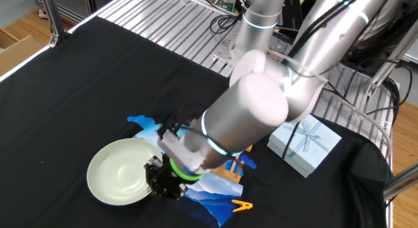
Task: Put the dish on the dish rack
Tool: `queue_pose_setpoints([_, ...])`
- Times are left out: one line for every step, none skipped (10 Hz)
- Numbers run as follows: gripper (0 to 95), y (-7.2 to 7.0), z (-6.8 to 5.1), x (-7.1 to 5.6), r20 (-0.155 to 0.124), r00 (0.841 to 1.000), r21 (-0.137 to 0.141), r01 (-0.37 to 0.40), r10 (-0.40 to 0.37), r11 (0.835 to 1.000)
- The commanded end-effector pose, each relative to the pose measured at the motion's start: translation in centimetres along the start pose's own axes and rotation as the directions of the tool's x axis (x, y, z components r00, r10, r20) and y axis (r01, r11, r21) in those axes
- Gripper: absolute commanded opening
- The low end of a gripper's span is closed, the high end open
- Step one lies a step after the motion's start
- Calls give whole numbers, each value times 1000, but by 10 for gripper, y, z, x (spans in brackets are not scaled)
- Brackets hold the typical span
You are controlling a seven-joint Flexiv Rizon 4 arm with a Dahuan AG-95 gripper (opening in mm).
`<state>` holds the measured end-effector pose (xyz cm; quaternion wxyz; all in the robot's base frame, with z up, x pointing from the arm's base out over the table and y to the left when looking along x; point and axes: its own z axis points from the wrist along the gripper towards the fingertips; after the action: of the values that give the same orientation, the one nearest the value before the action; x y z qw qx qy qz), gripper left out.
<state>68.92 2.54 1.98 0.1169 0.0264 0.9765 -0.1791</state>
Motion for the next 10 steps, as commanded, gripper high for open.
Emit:
queue_pose_setpoints([0,2,-4,-1,-38,999,-72,-26,23,997])
queue_pose_setpoints([0,1,-6,-1,-41,999,-70,-25,23,997])
queue_pose_setpoints([0,1,-7,-2,-44,999,-71,-25,21,997])
queue_pose_setpoints([0,0,-10,-2,-56,998,-83,-33,28,996])
queue_pose_setpoints([0,-1,-13,-3,-72,997,-97,-37,30,995])
queue_pose_setpoints([0,-2,-16,-4,-81,996,-106,-39,30,994])
queue_pose_setpoints([0,-3,-19,-5,-93,995,-122,-46,35,991])
queue_pose_setpoints([0,-4,-22,-6,-104,994,-135,-50,36,990])
queue_pose_setpoints([0,-5,-24,-6,-107,994,-136,-49,34,990])
queue_pose_setpoints([0,-5,-25,-6,-107,994,-135,-48,33,990])
